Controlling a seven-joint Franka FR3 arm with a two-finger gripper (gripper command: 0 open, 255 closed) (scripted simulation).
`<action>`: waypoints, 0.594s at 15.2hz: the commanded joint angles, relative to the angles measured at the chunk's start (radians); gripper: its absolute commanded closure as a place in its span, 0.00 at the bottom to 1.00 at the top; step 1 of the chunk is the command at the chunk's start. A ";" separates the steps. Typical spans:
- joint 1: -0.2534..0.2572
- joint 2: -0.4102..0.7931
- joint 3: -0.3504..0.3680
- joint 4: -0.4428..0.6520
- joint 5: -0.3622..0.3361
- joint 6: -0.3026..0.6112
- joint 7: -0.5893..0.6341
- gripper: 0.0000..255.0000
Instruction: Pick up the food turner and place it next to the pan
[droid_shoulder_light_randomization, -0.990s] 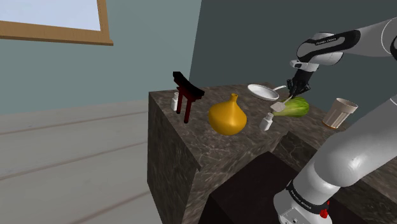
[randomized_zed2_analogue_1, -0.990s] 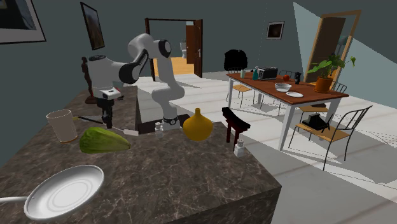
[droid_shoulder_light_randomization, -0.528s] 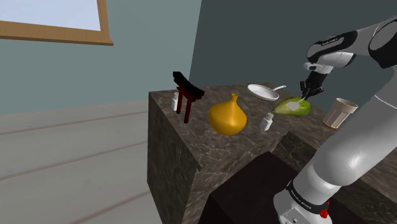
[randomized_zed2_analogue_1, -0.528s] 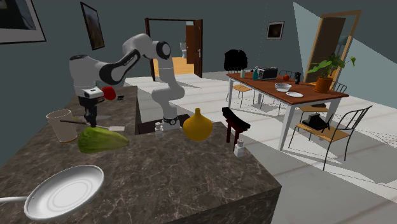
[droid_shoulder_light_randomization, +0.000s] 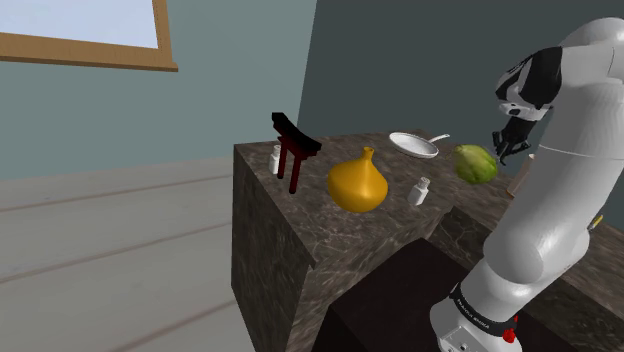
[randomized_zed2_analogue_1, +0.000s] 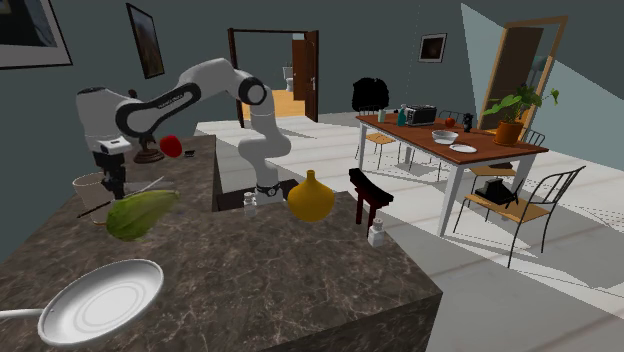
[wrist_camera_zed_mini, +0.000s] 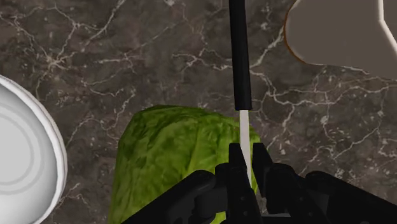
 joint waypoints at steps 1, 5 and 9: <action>-0.027 0.022 0.007 0.000 0.024 0.009 -0.032 1.00; -0.036 0.042 0.019 -0.036 0.047 0.056 -0.046 1.00; -0.049 0.066 0.034 -0.068 0.074 0.101 -0.063 1.00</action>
